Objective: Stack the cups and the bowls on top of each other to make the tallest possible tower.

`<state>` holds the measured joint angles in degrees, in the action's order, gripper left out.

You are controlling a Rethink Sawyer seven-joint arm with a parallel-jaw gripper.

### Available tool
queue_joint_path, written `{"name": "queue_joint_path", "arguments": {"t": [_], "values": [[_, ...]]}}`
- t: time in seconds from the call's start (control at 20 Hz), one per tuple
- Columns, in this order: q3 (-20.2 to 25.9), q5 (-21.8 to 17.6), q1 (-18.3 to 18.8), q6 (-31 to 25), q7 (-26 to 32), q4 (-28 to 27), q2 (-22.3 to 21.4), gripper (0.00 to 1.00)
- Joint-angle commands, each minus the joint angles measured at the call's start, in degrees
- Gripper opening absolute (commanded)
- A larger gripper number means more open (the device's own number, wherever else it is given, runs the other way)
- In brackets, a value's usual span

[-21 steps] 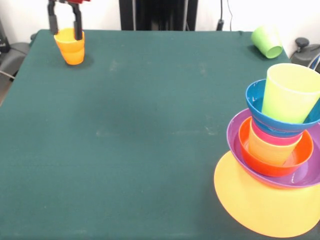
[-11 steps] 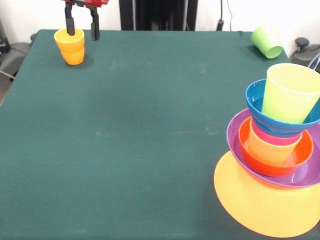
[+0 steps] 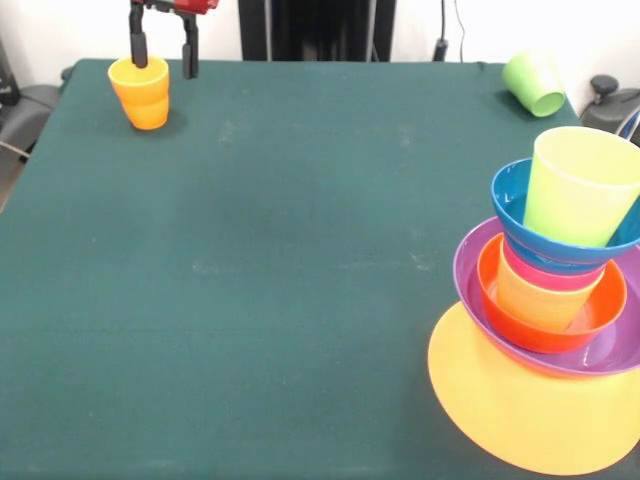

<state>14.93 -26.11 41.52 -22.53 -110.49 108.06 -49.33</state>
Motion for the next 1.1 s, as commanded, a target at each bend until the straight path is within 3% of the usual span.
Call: {"name": "queue_joint_path", "arguments": {"t": [0.05,0.35,0.55,0.8,1.1], "values": [[0.3,-4.0,-0.7,0.5,0.7,0.6,3.1,1.0],[-0.2,-2.5,0.2,-0.4,-1.0,4.6,3.6,1.0],[-3.3,-3.6,-1.2,-1.7,-2.3,3.8,4.2,1.0],[-2.1,-1.3,1.8,-5.7,0.2,4.6,6.7,1.0],[-4.3,-1.8,0.2,-6.2,-1.0,4.5,6.5,1.0]]}}
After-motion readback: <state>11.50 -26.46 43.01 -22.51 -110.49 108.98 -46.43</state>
